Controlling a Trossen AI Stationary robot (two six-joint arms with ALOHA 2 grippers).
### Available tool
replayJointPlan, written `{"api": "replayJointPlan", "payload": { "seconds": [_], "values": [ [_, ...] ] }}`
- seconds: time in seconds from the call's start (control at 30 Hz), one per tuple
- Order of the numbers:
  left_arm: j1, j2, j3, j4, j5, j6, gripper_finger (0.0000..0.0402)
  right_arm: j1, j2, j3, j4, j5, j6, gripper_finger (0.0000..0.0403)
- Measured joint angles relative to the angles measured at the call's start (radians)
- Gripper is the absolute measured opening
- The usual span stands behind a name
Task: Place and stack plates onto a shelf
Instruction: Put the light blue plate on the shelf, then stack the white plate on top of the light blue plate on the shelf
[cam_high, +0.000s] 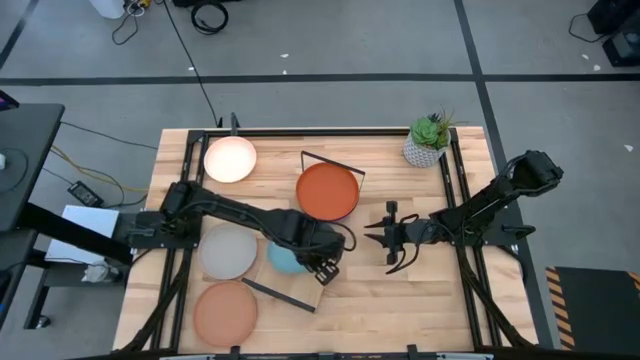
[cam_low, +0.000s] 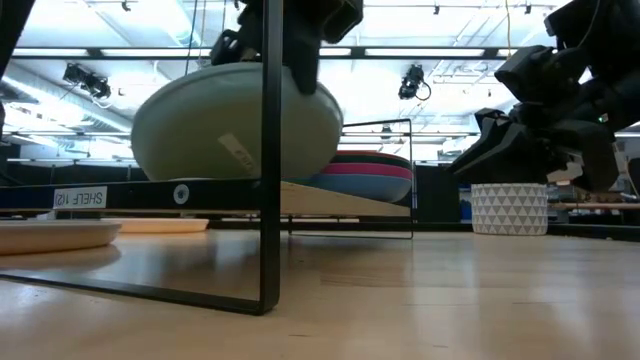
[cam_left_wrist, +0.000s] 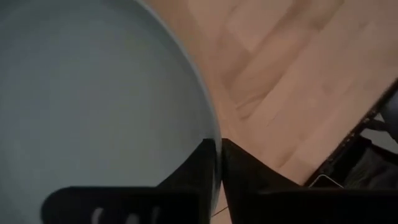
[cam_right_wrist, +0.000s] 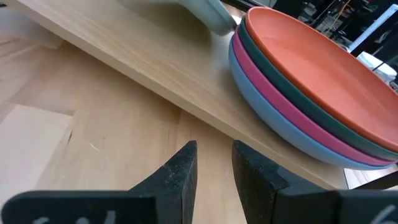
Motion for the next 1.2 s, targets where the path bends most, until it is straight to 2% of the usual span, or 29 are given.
{"api": "replayJointPlan", "payload": {
  "seconds": [0.27,0.37,0.43,0.6,0.7,0.73,0.87,1.0,1.2],
  "values": [
    [-0.002,0.000,0.000,0.033,-0.013,0.027,0.0124,0.000,0.000,0.000,-0.002,-0.028,0.017,0.0107],
    [0.013,-0.009,-0.001,0.027,0.041,0.077,0.0140,0.000,0.000,0.000,-0.002,-0.028,0.018,0.0107],
    [0.014,-0.027,0.000,-0.001,0.041,0.110,0.0142,0.001,0.000,0.000,-0.002,-0.028,0.021,0.0107],
    [-0.019,-0.045,0.000,-0.209,-0.092,0.168,0.0142,0.002,0.000,0.000,-0.009,-0.044,0.038,0.0107],
    [-0.063,-0.060,-0.002,-0.325,-0.228,0.215,0.0142,0.002,0.001,0.000,-0.016,-0.045,0.046,0.0107],
    [-0.080,-0.070,-0.003,-0.335,-0.264,0.235,0.0141,0.002,0.003,0.000,-0.014,-0.047,0.048,0.0107],
    [-0.103,-0.113,-0.005,-0.311,-0.297,0.235,0.0141,0.002,0.005,0.000,-0.008,-0.054,0.054,0.0107],
    [-0.088,-0.179,-0.106,-0.303,-0.336,0.209,0.0141,0.002,0.005,0.000,-0.006,-0.074,0.070,0.0107],
    [-0.017,-0.354,-0.428,-0.111,-0.302,0.203,0.0141,0.014,0.005,0.000,-0.006,-0.096,0.081,0.0107]
  ]
}}
